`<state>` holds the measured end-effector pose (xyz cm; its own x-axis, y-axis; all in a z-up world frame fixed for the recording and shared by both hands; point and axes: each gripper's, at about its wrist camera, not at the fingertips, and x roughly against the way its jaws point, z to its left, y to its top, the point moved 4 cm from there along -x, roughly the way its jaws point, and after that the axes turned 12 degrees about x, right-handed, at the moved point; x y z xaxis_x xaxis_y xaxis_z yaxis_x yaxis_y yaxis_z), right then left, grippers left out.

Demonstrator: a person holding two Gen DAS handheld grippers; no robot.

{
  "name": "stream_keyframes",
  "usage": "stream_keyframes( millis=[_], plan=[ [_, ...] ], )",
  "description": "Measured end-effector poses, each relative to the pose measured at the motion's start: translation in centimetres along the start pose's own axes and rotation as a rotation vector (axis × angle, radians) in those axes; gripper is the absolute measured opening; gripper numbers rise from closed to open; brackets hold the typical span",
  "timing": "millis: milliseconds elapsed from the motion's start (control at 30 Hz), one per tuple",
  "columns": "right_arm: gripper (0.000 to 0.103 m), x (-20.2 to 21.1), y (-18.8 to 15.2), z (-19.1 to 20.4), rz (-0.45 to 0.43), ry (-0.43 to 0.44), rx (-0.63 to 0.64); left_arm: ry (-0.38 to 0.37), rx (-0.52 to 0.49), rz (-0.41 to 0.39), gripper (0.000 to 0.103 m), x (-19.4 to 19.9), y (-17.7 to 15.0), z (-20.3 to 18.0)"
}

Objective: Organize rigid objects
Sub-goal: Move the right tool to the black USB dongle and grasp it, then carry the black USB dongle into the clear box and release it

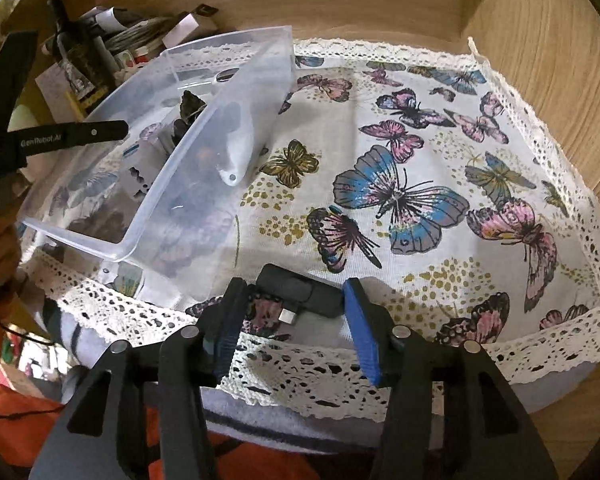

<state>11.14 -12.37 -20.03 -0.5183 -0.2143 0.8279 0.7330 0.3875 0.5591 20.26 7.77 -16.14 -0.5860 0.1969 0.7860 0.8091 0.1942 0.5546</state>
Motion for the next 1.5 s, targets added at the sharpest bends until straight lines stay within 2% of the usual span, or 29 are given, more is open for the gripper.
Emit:
stream_keyframes(
  millis=[33, 367, 700, 833, 1000, 1167, 1333, 1500],
  plan=[
    [0.041, 0.0, 0.1, 0.0, -0.001, -0.017, 0.006, -0.001, 0.001, 0.000, 0.018, 0.0, 0.0, 0.0],
    [0.041, 0.5, 1.6, -2.6, -0.033, -0.071, -0.043, -0.001, 0.002, 0.000, 0.018, 0.0, 0.0, -0.1],
    [0.041, 2.9, 7.6, -3.3, -0.172, -0.122, 0.033, -0.002, 0.004, 0.001, 0.018, 0.0, 0.0, -0.1],
    [0.041, 3.8, 10.7, -2.0, -0.248, -0.105, 0.089, -0.002, 0.004, 0.001, 0.018, 0.1, 0.0, -0.1],
    [0.041, 3.8, 13.7, 0.4, -0.288, -0.040, 0.155, -0.003, 0.004, 0.001, 0.018, 0.1, 0.0, -0.1],
    [0.041, 2.5, 15.1, 2.6, -0.266, -0.003, 0.225, -0.003, 0.004, 0.000, 0.018, 0.1, -0.1, -0.2],
    [0.041, -0.7, 15.1, 3.5, -0.159, 0.063, 0.226, -0.003, 0.003, -0.002, 0.018, 0.1, 0.0, -0.2],
    [0.041, -2.8, 14.7, 3.9, -0.093, 0.076, 0.245, -0.003, 0.004, -0.002, 0.018, 0.1, 0.0, -0.2]
  ],
)
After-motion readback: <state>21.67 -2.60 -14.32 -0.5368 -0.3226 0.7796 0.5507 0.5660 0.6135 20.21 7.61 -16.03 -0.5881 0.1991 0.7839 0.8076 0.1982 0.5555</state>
